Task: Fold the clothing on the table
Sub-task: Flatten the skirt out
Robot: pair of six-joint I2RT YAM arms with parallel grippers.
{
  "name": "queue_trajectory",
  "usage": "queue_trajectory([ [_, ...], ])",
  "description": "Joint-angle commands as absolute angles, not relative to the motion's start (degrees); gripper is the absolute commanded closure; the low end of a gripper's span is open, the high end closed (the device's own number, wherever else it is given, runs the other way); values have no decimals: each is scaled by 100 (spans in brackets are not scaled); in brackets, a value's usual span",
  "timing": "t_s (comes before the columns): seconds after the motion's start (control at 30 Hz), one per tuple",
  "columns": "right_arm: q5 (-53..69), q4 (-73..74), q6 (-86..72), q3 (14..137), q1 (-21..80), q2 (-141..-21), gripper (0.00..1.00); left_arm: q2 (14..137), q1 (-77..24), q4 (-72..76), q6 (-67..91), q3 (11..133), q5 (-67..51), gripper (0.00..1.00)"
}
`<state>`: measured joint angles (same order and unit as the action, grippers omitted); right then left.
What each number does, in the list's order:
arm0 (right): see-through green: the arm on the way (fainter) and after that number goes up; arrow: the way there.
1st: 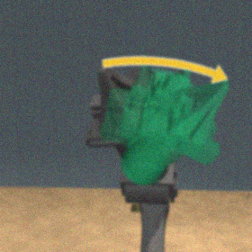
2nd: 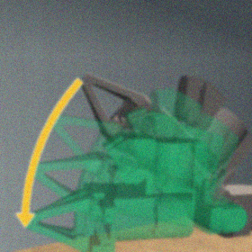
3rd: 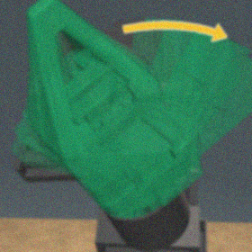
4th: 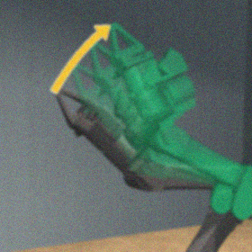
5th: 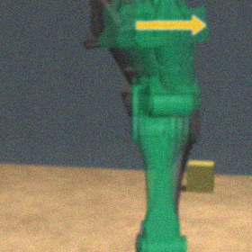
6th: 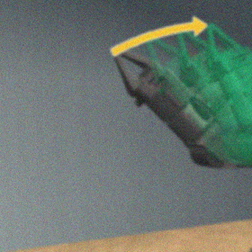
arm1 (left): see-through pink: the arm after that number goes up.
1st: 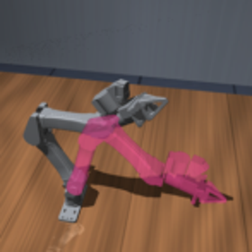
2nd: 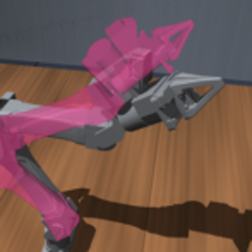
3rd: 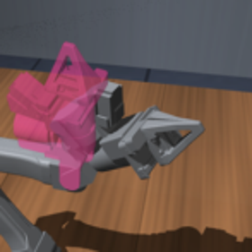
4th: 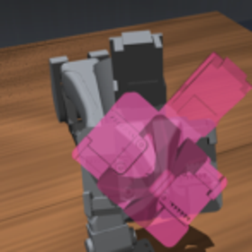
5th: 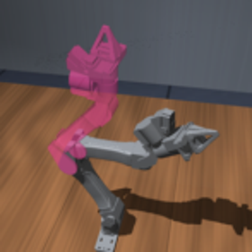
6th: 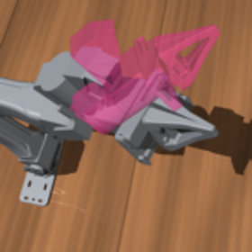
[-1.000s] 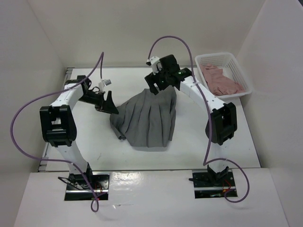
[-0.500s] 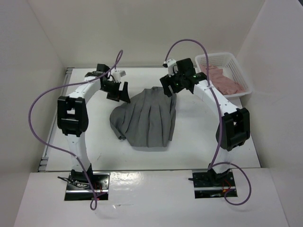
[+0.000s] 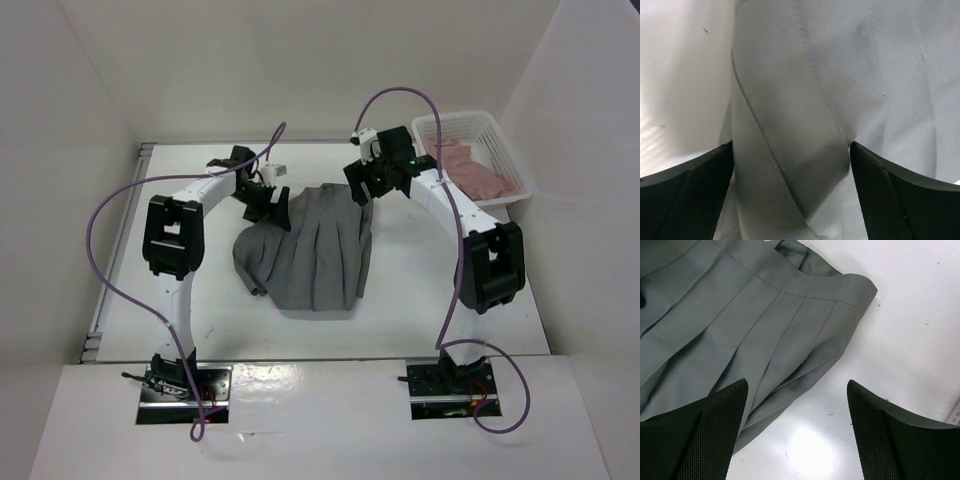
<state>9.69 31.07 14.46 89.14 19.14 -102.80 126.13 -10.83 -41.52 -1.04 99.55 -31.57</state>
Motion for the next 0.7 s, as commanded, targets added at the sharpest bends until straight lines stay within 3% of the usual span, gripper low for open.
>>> queue_trajectory([
  [0.0,967,2751,1494,8912,1802,-10537,16,12779,-1107,-4166,-44,10204,-3226,1],
  [0.23,1266,2812,1328,9342,1556,-11398,18,12885,-1160,-4166,9,10204,-3331,19],
  [0.37,1379,2944,1327,9650,1556,-11794,20,12937,-1160,-4166,-43,10204,-3278,40],
  [0.4,1380,2944,1327,9650,1556,-11795,20,12937,-1160,-4166,-44,10204,-3226,54],
  [0.57,1380,2944,1327,9572,1556,-11655,20,12868,-1020,-4587,-44,11009,-3155,98],
  [0.67,1380,2944,1327,9343,1503,-11348,20,12604,-774,-5079,-44,11792,-2866,100],
])
